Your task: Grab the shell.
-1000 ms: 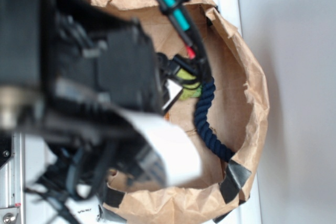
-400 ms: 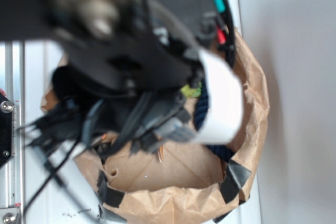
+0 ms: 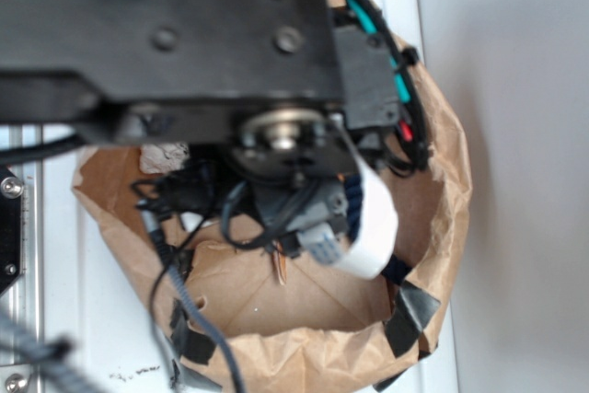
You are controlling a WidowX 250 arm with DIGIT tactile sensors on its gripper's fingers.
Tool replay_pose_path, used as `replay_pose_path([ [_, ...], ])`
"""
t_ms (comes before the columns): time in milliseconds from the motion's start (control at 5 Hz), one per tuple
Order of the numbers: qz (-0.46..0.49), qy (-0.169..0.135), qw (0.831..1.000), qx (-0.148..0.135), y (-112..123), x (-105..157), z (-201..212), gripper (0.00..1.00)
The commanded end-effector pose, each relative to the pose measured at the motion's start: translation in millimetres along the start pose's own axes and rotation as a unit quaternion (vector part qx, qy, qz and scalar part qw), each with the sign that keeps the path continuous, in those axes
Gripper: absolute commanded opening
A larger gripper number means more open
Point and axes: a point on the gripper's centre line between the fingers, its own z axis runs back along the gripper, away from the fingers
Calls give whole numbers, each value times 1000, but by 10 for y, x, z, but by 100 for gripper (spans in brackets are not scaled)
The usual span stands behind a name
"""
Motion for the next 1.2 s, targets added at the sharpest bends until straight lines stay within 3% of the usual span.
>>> replay_pose_path([
  [0, -70, -49, 996, -15, 8, 100, -223, 100],
  [800, -70, -49, 996, -15, 8, 100, -223, 100],
  [1000, -95, -4, 995, 31, -50, 9, -463, 100],
])
